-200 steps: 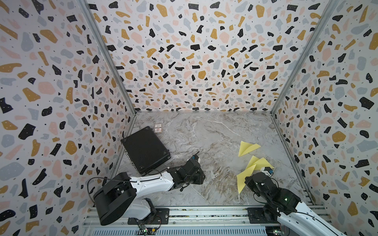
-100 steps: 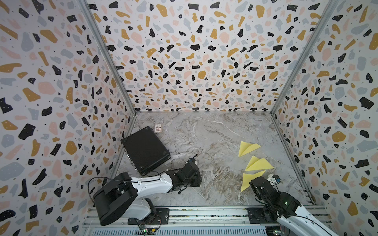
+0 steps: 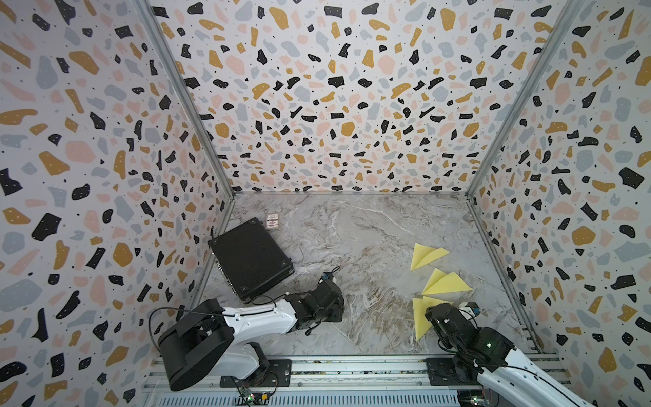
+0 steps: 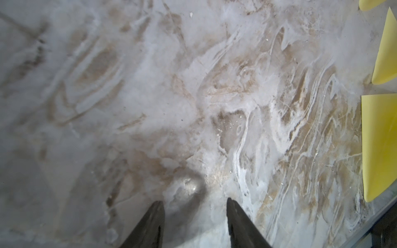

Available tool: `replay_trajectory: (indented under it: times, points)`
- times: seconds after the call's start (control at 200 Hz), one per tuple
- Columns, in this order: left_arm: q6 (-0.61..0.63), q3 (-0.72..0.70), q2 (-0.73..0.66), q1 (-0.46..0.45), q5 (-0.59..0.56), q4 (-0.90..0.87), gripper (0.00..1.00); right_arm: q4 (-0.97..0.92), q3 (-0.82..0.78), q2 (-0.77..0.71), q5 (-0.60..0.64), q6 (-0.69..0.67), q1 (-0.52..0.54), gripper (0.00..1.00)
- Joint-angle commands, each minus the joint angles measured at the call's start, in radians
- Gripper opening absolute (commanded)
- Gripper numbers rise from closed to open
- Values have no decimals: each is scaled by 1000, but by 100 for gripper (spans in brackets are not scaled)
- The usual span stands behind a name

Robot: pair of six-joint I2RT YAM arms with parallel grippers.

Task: Fold the square paper diagonally
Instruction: Place the paper at the center of the board.

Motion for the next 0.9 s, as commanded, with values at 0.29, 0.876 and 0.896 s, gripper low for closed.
replay_trajectory:
  times: [0.29, 0.876, 0.896]
  points:
    - [7, 53, -89, 4, -85, -140, 57, -276, 269, 28, -57, -131, -3, 81]
    - [224, 256, -436, 152, -355, -430, 99, 209, 497, 144, 358, -1176, -3, 99]
    - [232, 267, -427, 168, -367, -436, 99, 267, 474, 143, 385, -1227, -3, 99]
